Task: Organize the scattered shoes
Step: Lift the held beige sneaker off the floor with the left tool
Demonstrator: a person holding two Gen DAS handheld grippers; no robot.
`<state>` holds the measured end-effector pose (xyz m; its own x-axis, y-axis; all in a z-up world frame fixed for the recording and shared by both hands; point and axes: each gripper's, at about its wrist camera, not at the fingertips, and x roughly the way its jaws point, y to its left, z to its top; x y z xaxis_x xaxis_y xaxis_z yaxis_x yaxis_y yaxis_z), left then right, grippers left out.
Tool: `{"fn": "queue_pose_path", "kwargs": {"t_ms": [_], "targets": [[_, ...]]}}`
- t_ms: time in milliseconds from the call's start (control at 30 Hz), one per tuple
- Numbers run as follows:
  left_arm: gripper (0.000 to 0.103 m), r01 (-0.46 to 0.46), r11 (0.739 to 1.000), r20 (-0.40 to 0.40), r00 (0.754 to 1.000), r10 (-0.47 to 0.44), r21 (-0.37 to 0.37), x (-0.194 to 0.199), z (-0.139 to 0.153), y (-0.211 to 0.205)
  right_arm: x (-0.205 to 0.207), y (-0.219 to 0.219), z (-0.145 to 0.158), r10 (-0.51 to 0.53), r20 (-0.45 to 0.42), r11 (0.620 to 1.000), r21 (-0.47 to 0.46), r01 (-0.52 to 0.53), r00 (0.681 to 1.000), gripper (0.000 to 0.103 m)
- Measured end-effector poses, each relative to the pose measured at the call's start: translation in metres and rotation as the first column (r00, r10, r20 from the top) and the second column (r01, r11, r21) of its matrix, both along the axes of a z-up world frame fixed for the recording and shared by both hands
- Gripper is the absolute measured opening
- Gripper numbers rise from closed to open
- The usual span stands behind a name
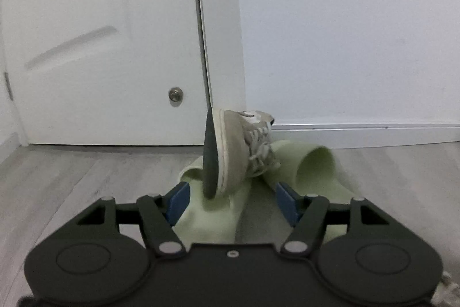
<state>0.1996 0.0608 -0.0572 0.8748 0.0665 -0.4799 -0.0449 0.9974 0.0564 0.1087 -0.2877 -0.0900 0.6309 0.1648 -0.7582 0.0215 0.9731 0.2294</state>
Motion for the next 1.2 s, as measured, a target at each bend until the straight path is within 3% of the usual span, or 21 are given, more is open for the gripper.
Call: {"fn": "queue_pose_path", "kwargs": {"t_ms": [267, 367, 400, 433, 600, 833, 933, 1200], "targets": [[0.067, 0.011, 0.997, 0.025, 1.0, -0.012, 0.076, 0.049, -0.019, -0.002, 0.012, 0.0, -0.007, 0.007, -0.026, 1.0, -0.023, -0.008, 1.0, 0.103], [0.067, -0.03, 0.998, 0.047, 0.999, 0.027, 0.051, 0.061, -0.02, 0.002, 0.018, -0.002, -0.012, 0.01, -0.039, 1.0, -0.01, -0.01, 0.999, 0.103], [0.062, -0.032, 0.998, 0.047, 0.998, 0.03, 0.045, 0.062, -0.021, 0.003, 0.019, -0.002, -0.013, 0.01, -0.039, 1.0, -0.008, -0.011, 0.999, 0.103], [0.05, -0.038, 0.999, 0.044, 0.998, 0.037, 0.03, 0.064, -0.021, 0.005, 0.02, -0.002, -0.013, 0.011, -0.039, 1.0, -0.006, -0.011, 0.999, 0.103], [0.045, -0.054, 0.999, 0.066, 0.996, 0.054, -0.009, 0.061, -0.019, 0.009, 0.022, -0.002, -0.013, 0.003, -0.034, 1.0, 0.002, -0.003, 0.999, 0.103], [0.045, -0.084, 0.968, 0.107, 0.988, 0.112, -0.235, 0.04, 0.016, 0.028, 0.019, -0.003, -0.004, 0.007, -0.002, 1.0, 0.01, -0.007, 1.0, 0.103], [0.044, -0.076, 0.917, 0.099, 0.987, 0.124, -0.393, 0.033, 0.032, 0.043, 0.017, -0.005, 0.002, -0.001, 0.015, 1.0, 0.013, 0.001, 1.0, 0.103], [0.045, -0.042, 0.867, 0.144, 0.981, 0.129, -0.496, 0.007, 0.071, 0.043, 0.009, -0.009, 0.01, -0.02, 0.036, 0.999, 0.035, 0.019, 0.999, 0.103]]}}
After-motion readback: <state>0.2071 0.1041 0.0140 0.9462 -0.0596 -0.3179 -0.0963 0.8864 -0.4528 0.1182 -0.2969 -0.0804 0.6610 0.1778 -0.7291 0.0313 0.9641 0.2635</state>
